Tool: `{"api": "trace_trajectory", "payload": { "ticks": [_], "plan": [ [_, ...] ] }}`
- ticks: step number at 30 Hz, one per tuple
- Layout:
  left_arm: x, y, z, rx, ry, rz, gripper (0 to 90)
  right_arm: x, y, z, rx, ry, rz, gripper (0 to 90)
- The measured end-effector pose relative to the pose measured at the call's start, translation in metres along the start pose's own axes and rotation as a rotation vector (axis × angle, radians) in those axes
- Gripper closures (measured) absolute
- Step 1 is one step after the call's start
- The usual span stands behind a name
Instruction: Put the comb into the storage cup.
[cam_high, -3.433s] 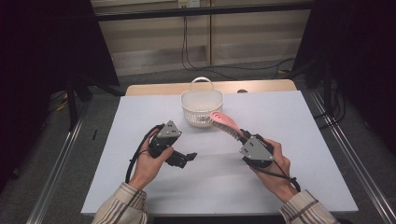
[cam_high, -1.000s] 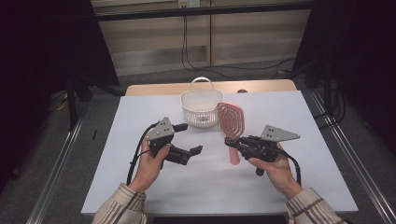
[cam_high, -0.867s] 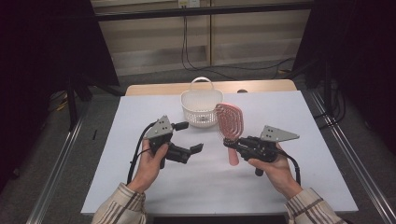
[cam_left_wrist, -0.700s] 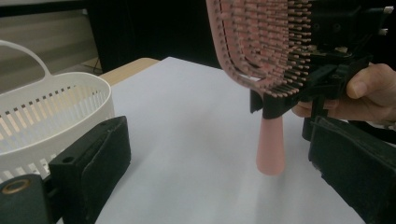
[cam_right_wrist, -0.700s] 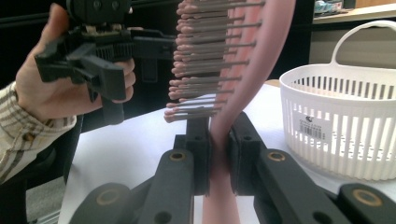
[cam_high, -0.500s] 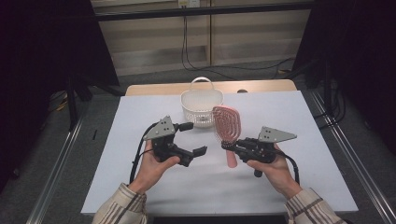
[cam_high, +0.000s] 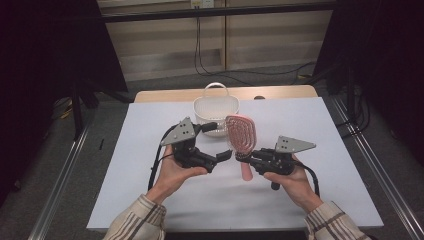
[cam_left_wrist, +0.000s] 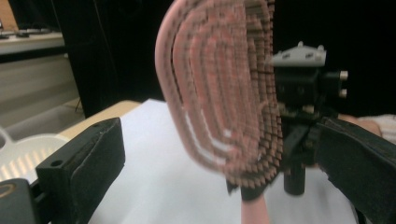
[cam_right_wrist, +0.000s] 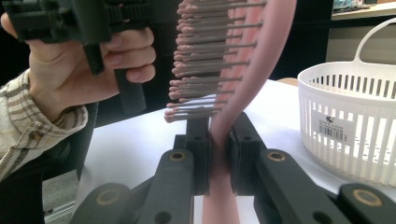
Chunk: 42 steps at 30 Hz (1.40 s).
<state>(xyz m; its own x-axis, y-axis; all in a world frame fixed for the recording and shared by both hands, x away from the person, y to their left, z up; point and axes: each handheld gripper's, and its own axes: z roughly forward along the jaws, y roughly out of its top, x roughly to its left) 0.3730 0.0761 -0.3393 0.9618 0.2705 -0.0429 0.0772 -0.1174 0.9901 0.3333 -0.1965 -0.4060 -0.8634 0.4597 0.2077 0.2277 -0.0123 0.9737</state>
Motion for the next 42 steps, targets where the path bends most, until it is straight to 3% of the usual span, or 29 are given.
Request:
{"api": "trace_trajectory", "payload": {
  "ticks": [5,10,19,21,26,33,42],
  "plan": [
    [0.002,0.005,0.012,-0.008,-0.022,0.006,2.1,0.0,0.0,0.0,-0.002,-0.001,-0.001,81.1],
    [0.002,0.012,0.019,-0.05,-0.046,0.027,3.5,-0.001,0.001,0.0,-0.003,0.005,-0.004,81.1],
    [0.004,0.006,0.019,-0.003,-0.062,0.026,4.9,0.0,-0.001,0.003,0.008,0.016,-0.011,81.1],
    [0.006,0.005,0.018,0.009,-0.046,0.042,7.9,-0.001,-0.002,0.004,0.012,0.009,-0.014,81.1],
    [0.007,0.002,0.019,-0.007,-0.061,0.003,7.7,-0.002,-0.003,0.005,0.013,0.022,-0.011,81.1],
    [0.005,0.0,0.022,0.028,-0.093,0.021,13.0,0.0,-0.004,0.008,0.023,0.038,-0.019,81.1],
    [0.003,0.001,0.022,0.025,-0.106,0.023,14.2,0.002,-0.005,0.011,0.027,0.062,-0.018,81.1]
  ]
}}
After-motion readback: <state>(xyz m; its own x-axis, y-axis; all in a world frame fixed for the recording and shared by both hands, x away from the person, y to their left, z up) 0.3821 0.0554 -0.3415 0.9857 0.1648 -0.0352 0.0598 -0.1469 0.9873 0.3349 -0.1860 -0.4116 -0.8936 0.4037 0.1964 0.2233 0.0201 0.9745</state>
